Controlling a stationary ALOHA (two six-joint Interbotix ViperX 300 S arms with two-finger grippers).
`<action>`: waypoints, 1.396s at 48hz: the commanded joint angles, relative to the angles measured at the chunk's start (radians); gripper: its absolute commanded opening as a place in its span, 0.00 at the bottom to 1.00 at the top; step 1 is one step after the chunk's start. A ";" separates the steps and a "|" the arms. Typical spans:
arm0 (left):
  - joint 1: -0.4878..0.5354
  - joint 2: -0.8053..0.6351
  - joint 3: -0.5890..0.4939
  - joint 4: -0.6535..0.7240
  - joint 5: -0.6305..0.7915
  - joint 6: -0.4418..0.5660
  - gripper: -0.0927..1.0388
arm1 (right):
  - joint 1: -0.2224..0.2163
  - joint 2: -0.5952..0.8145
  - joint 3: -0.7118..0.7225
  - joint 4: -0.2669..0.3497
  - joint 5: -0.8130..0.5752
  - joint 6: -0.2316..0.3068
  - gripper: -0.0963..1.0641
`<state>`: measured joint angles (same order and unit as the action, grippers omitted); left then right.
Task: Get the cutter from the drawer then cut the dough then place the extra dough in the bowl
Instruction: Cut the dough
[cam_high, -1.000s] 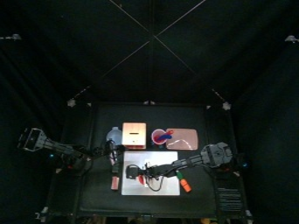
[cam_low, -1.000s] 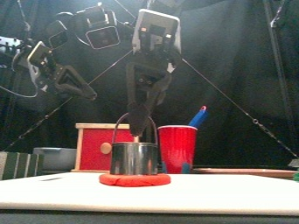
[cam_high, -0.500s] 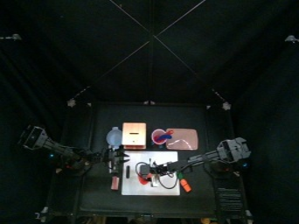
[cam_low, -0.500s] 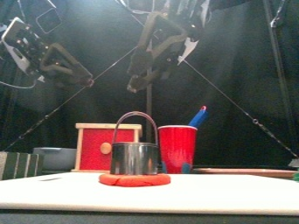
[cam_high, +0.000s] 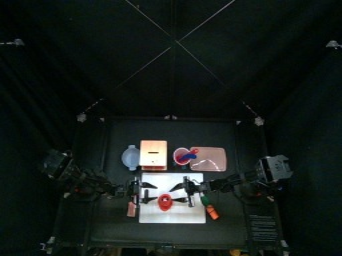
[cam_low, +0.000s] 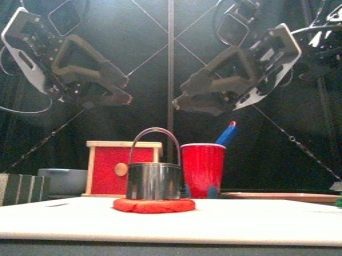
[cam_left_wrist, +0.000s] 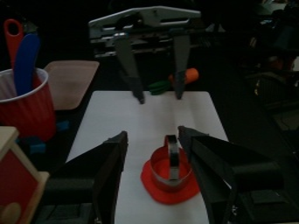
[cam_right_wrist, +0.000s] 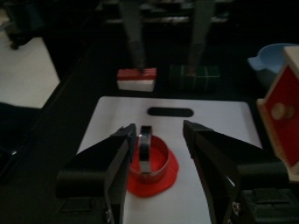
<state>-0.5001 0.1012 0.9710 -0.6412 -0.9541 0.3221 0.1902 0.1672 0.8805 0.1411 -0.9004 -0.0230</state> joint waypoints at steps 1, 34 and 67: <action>-0.005 0.066 -0.055 -0.035 -0.015 0.006 0.84 | 0.061 0.026 -0.011 0.038 -0.071 -0.002 0.80; 0.026 0.107 -0.074 -0.052 0.048 0.000 0.82 | 0.032 0.146 -0.071 0.017 -0.110 -0.011 0.80; 0.051 0.101 -0.071 -0.063 0.109 0.018 0.70 | 0.084 0.083 -0.078 0.103 0.023 -0.023 0.76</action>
<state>-0.4525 0.2224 0.9097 -0.7026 -0.8529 0.3375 0.2730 0.2991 0.8038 0.2424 -0.8744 -0.0460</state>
